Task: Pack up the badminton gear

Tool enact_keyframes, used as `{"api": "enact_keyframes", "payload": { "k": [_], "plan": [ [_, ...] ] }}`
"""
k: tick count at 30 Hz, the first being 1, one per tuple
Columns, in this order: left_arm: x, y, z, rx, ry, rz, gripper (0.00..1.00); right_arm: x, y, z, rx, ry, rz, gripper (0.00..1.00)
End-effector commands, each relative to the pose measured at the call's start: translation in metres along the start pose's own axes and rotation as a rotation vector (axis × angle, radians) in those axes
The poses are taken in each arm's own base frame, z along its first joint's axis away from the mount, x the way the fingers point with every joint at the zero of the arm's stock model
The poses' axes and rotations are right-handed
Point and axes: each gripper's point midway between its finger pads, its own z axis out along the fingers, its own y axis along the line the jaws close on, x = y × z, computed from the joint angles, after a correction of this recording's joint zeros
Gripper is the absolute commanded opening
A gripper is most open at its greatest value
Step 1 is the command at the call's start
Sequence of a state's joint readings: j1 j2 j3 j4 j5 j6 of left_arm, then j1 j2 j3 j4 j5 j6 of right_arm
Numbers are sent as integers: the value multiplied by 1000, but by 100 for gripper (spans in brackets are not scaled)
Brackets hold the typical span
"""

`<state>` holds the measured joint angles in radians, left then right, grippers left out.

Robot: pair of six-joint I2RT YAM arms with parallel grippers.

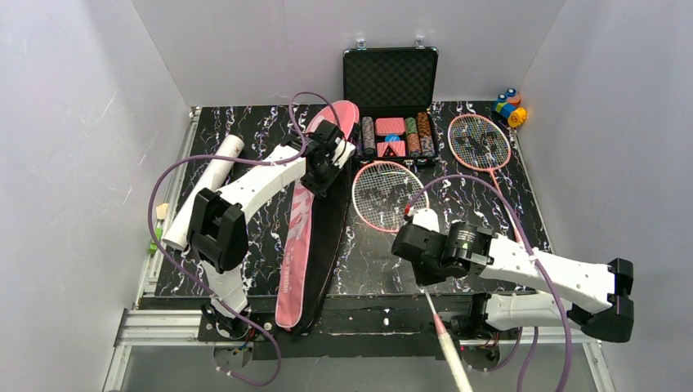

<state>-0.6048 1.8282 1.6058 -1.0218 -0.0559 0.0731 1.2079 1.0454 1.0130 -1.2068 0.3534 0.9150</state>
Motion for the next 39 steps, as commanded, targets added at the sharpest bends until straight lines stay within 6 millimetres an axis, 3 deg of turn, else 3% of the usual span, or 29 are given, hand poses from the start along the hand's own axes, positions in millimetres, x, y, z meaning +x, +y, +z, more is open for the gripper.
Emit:
{"api": "enact_keyframes", "payload": {
  "k": [1, 6, 11, 14, 18, 20, 22, 26, 39],
  "plan": [
    [-5, 13, 0, -61, -1, 1, 0, 0, -2, -25, 83, -31, -12, 1],
    [4, 14, 13, -70, 47, 0, 0, 0, 12, -44, 84, -57, -63, 1],
    [3, 9, 16, -43, 43, -3, 0, 7, 32, -38, 93, -35, -155, 1],
    [-4, 7, -1, -29, 12, -9, 0, 9, 53, -22, 112, -26, -237, 1],
    [0, 2, -19, 3, -19, -13, 0, -6, 93, -13, 40, -91, -330, 1],
    [6, -9, -34, 68, -32, -8, 0, -31, 131, -13, -30, -204, -429, 1],
    [7, -18, -39, 117, -40, -3, 0, -40, 138, -13, -30, -233, -425, 1],
    [10, -29, -49, 189, -53, 22, 0, -60, 147, -13, -54, -303, -381, 1],
    [20, -35, -51, 217, -39, 9, 0, -126, 120, 8, -17, -453, -80, 1]
  ]
}}
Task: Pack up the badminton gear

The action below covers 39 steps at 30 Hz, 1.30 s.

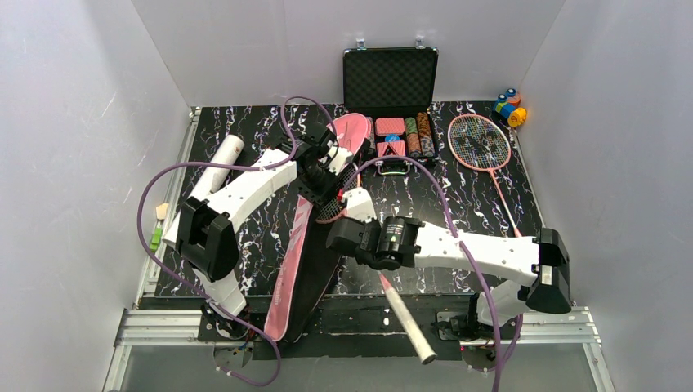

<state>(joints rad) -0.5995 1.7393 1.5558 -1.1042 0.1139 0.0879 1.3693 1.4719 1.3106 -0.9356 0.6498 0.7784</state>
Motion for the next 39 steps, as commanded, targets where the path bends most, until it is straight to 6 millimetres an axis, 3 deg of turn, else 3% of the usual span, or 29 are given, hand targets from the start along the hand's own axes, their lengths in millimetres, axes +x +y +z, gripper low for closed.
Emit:
{"api": "enact_keyframes", "payload": {
  "k": [1, 8, 13, 17, 27, 32, 33, 36, 37, 39],
  "plan": [
    [-5, -12, -23, 52, -70, 7, 0, -44, -5, 8, 10, -155, 151, 1],
    [-12, -20, -25, 101, -77, 3, 0, -75, 6, 30, 42, -247, 222, 1],
    [-14, -24, -24, 121, -71, -8, 0, -97, -5, 37, 63, -299, 303, 1],
    [-14, -22, -26, 105, -77, -16, 0, -109, -8, 48, -16, -303, 400, 1],
    [-15, -30, -36, 144, -109, -18, 0, -127, 1, 63, -52, -302, 493, 1],
    [-16, -28, -39, 134, -117, -20, 0, -114, 23, 65, -149, -217, 467, 2],
    [-17, -25, -36, 115, -115, -23, 0, -104, 26, 57, -205, -189, 474, 23],
    [-17, -20, -34, 92, -113, -33, 0, -99, 22, 43, -249, -193, 479, 48],
    [-18, -19, -34, 90, -114, -34, 0, -100, 19, 37, -257, -204, 479, 65],
    [-19, -17, -35, 85, -121, -37, 0, -102, 8, 24, -261, -219, 483, 76]
  ]
}}
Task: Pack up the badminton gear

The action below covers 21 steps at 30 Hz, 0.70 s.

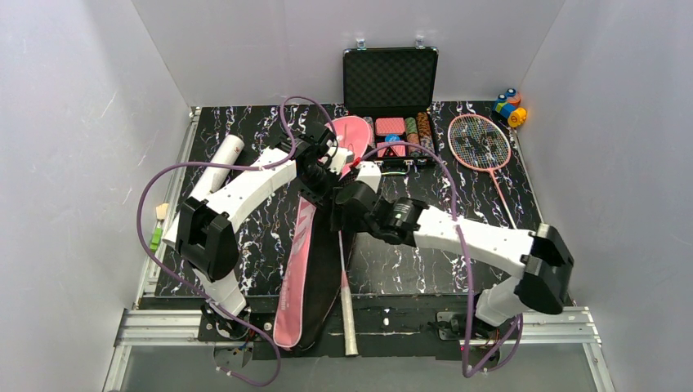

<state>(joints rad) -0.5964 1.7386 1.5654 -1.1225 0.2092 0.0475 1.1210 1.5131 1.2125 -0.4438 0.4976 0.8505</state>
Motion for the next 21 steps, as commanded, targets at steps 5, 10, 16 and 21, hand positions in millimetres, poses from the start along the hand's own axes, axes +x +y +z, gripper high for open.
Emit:
{"api": "enact_keyframes", "payload": {
  "k": [5, 10, 16, 21],
  "plan": [
    [-19, 6, -33, -41, -111, 9, 0, -79, -37, -72, -47, -166, 135, 81],
    [-19, 9, -32, -48, -108, 1, 0, -135, -124, -87, 90, -244, 296, 83],
    [-19, 13, -27, -69, -96, -12, 0, -158, -262, -77, 425, -211, 507, 85],
    [-17, 14, -24, -71, -79, -17, 0, -161, -356, -54, 622, -161, 568, 87]
  ]
}}
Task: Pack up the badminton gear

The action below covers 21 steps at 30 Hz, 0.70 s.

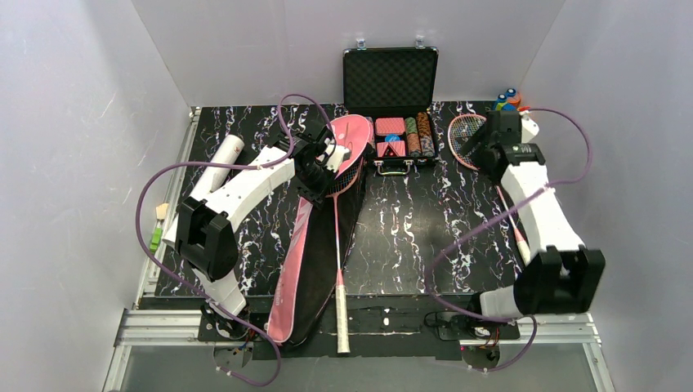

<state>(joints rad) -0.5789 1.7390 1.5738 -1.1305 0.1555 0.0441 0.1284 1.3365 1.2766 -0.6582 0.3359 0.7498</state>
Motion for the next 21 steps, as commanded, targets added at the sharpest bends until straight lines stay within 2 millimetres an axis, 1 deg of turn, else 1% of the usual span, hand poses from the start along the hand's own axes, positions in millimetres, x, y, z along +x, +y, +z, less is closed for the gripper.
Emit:
{"api": "enact_keyframes", "payload": {
  "k": [1, 2, 4, 6, 8, 11, 14, 18, 21],
  "plan": [
    [-17, 0, -21, -12, -79, 0, 0, -24, -37, 43, 137, 55, -22, 87],
    [-16, 0, -21, -10, -79, -1, 0, -27, -47, 54, 175, 92, -11, 87],
    [-18, -1, -22, -8, -86, -1, 0, -24, -51, 74, 210, 178, -5, 87],
    [-19, -2, -23, -2, -90, 0, 0, -25, -58, 90, 274, 210, -33, 88],
    [-20, -2, -23, -2, -92, -2, 0, -29, -67, 100, 333, 203, -59, 88],
    [-20, -3, -25, 1, -96, -5, 0, -33, -80, 113, 366, 184, -83, 88],
    [-20, -3, -27, 2, -95, -6, 0, -30, -97, 127, 382, 212, -99, 88],
    [-18, -5, -27, 12, -91, -10, 0, -25, -122, 142, 438, 237, -204, 88],
    [-16, -7, -25, 20, -89, -14, 0, -28, -130, 150, 435, 243, -276, 88]
  ]
}}
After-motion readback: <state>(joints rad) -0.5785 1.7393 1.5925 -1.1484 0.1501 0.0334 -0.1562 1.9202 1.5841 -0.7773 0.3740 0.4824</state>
